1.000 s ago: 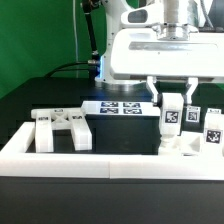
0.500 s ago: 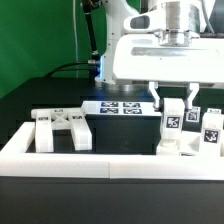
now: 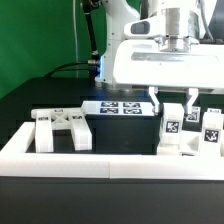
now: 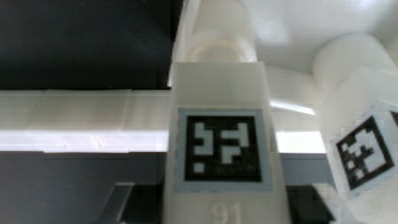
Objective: Assemble chair
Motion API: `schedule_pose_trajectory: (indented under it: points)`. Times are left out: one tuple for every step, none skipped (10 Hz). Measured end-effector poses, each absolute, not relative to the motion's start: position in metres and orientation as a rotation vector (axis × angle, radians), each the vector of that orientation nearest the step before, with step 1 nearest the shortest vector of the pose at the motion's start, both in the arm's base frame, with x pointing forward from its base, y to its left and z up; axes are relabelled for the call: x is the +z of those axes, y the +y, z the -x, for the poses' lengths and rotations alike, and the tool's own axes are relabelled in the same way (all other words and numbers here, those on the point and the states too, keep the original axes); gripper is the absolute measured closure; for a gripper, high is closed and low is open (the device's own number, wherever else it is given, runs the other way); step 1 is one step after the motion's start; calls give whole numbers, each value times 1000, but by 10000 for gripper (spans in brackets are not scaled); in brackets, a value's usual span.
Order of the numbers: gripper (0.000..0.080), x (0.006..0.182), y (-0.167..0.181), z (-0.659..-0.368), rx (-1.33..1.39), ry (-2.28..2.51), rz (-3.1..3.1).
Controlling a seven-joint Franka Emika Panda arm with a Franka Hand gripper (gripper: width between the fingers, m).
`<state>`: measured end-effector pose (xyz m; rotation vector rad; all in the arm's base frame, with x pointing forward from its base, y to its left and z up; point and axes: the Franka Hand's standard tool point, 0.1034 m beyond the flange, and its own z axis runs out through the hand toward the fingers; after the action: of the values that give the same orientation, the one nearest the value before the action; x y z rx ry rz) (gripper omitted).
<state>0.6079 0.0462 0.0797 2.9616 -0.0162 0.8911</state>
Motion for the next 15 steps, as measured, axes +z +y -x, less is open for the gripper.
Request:
schedule_pose_trajectory:
  points:
    - [508,79,46,-607,933,-11,-2942]
    - [508,79,46,-606,955,-7,-2932]
    - [508,79,46,-606,953,-5,-2933]
    - [508,79,46,-606,950,-7,-2934]
    - [508,79,46,-607,924,-9,-2946]
    - [508,77,46,-606,899,-9,-2955]
    - [346,75,46,-605,891,-9,-2958]
    - [223,75,46,-605,890,-9,-2958]
    - [223,75,46,-605,888,-9,-2958]
    - [163,75,46,-605,887,-8,-2958]
    - [154,76,44,-605,884,-3,-2958]
    - [154,78,43,-606,887,4,-2955]
    - [150,84,43,-606,887,3,-2959]
    - [150,95,44,-608,878,7,-2968]
    - [150,103,41,-610,876,10,-2970]
